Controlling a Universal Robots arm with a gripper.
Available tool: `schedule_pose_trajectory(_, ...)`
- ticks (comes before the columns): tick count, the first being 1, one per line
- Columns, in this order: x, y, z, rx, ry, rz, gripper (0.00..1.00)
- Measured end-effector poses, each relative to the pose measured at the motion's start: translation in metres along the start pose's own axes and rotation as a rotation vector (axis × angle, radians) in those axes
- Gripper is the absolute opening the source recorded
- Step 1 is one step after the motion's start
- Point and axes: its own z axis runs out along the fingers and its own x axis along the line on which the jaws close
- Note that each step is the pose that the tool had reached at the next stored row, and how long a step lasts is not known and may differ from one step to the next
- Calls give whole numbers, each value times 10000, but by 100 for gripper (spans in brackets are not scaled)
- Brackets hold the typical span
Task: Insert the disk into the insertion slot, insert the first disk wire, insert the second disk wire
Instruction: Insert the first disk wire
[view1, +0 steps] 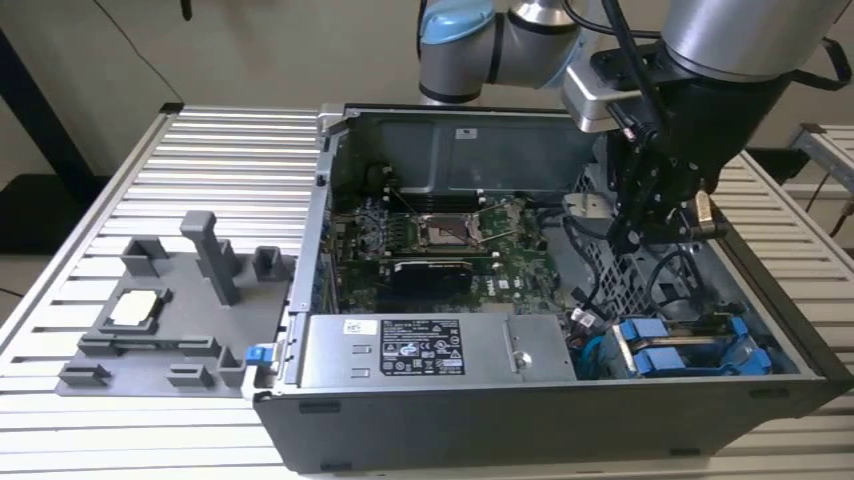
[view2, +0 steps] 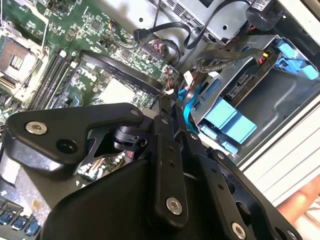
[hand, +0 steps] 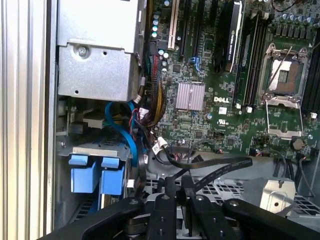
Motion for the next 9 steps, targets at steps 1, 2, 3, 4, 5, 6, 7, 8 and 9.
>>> schedule_pose_trajectory(1, 0, 0, 0, 0, 0, 0, 16)
schedule_pose_trajectory(2, 0, 0, 0, 0, 0, 0, 16)
schedule_pose_trajectory(3, 0, 0, 0, 0, 0, 0, 16)
schedule_pose_trajectory(4, 0, 1, 0, 0, 0, 0, 16)
schedule_pose_trajectory(5, 0, 1, 0, 0, 0, 0, 16)
schedule_pose_trajectory(6, 0, 1, 0, -1, 1, 0, 16)
schedule_pose_trajectory(7, 0, 1, 0, 0, 0, 0, 16)
schedule_pose_trajectory(8, 2, -3, 0, -1, 0, 0, 16)
schedule_pose_trajectory(9, 7, -11, 0, -3, 0, 1, 16)
